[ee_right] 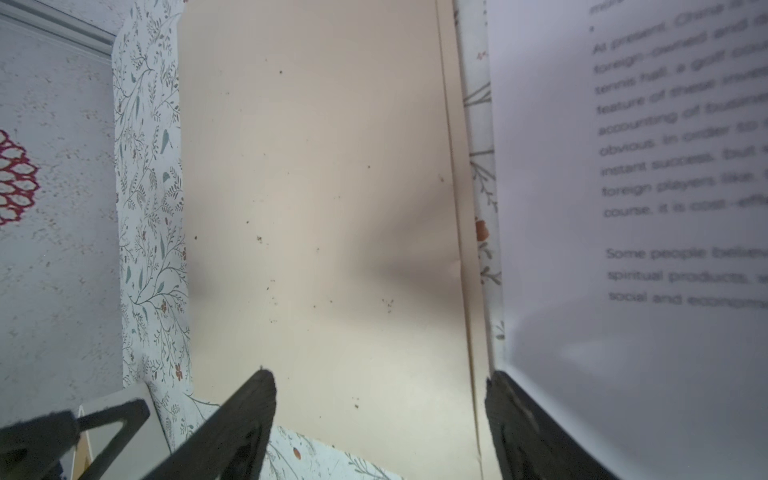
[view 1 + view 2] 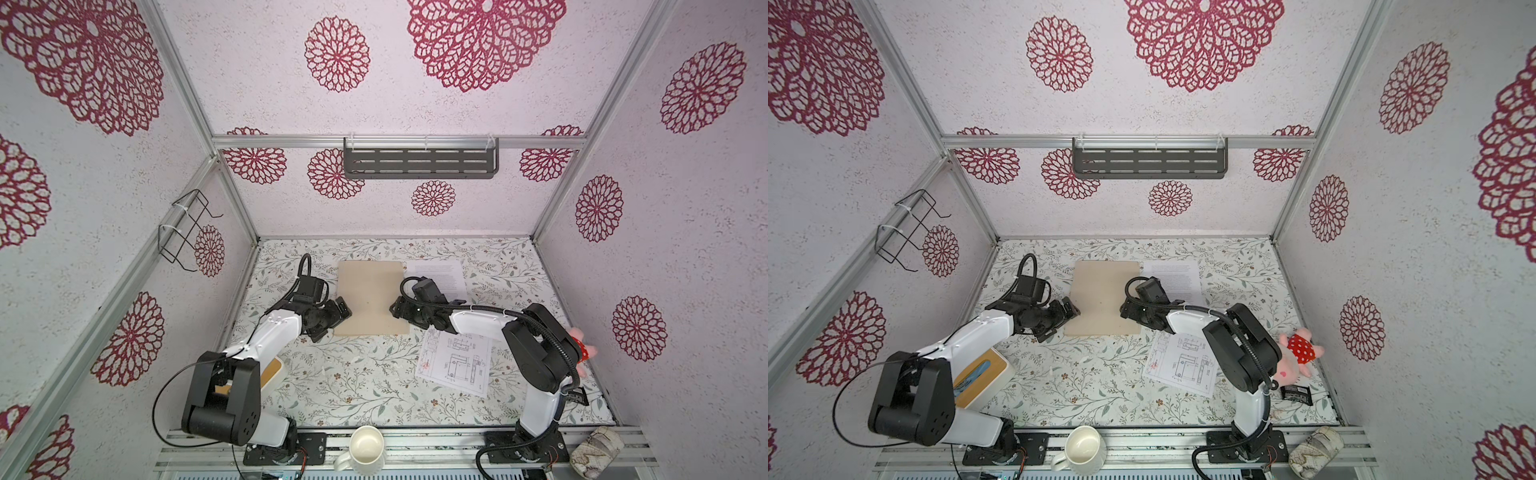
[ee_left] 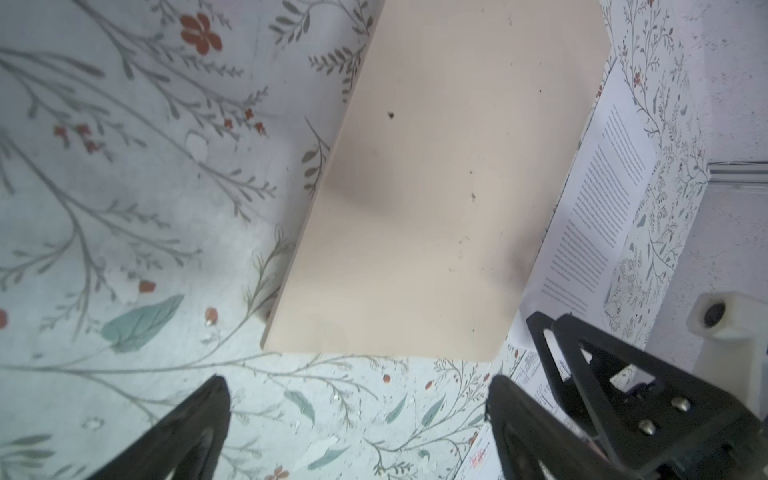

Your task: Put the files into the folder

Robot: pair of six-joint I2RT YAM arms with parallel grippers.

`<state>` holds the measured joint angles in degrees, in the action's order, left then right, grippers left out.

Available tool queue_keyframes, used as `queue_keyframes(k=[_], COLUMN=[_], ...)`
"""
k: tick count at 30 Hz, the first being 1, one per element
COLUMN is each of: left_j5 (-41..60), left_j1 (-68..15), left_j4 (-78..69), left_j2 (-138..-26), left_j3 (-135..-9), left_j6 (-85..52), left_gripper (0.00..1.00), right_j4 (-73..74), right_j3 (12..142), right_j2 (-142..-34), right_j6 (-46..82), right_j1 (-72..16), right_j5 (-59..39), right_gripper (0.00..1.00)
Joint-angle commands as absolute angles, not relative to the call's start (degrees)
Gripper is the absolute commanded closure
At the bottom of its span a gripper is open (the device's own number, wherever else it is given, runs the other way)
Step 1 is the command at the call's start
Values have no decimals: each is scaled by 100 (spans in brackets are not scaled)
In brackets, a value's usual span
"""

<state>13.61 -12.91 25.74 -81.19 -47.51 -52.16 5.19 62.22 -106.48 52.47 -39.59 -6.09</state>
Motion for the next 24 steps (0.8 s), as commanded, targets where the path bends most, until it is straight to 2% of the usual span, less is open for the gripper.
queue_keyframes(k=[1, 7, 13, 18, 24], left_j5=[1264, 1186, 1207, 1146, 1111], left_j1=[-1477, -1781, -1974, -2038, -2116], left_j4=[1883, 474, -442, -1401, -1748], left_j2=[-7600, -7084, -7232, -7504, -7781], left_j3=[-4250, -3107, -2807, -2556, -2538], left_j6=[-6281, -7364, -7701, -7973, -8103], left_gripper=[1, 0, 4, 12, 20], right_j4=[652, 816, 826, 878, 885], right_j3=[6295, 6135, 6104, 6023, 5962], right_j2=[-10540, -10537, -10568, -10558, -10526], right_j6=[5126, 5238, 5290, 5365, 5392], right_j1=[-3999, -3997, -3991, -3996, -3995], right_j5=[-584, -631, -678, -694, -660], right_gripper=[17, 18, 18, 20, 21])
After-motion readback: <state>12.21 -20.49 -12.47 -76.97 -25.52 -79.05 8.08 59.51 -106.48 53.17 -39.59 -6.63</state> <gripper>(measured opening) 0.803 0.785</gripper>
